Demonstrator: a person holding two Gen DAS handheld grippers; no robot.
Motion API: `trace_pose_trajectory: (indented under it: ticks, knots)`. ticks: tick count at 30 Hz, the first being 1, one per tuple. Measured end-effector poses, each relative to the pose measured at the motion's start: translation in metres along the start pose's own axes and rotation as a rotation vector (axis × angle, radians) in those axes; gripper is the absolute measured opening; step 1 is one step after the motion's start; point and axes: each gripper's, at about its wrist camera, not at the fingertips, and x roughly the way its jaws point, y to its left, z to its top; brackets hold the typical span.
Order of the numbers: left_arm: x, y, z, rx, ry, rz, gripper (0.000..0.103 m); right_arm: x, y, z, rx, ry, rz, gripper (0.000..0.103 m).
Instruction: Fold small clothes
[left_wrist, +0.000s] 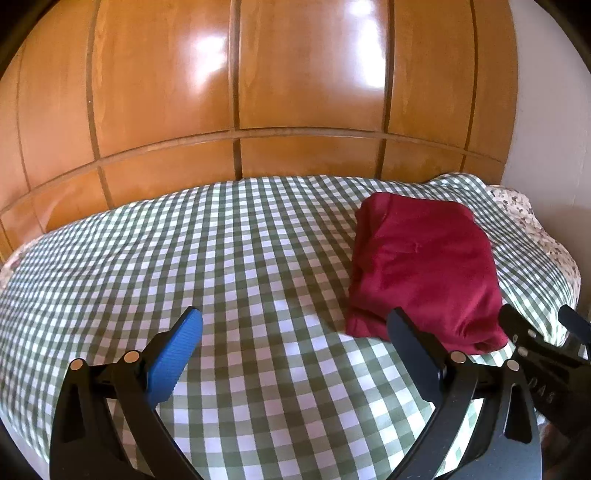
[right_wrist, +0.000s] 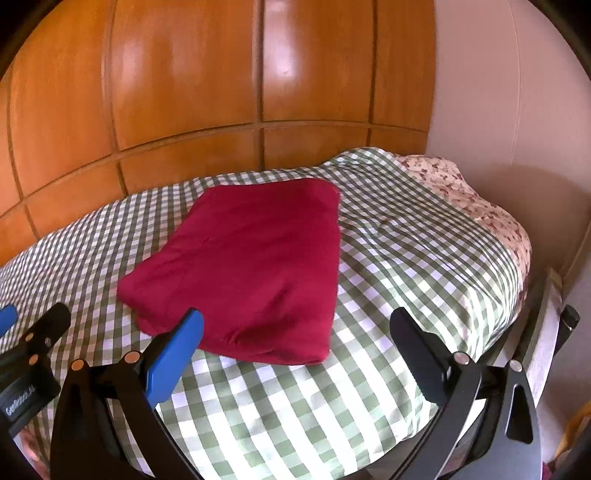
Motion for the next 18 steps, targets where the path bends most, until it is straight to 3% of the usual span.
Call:
trace_pose_trajectory:
  ticks: [18]
  knots:
    - [0.0015,0.0025,-0.0033,-0.012,0.012,0.013,0.099,0.0049,0.0039,-0.0045,-0.005,0.015,0.004,0.101]
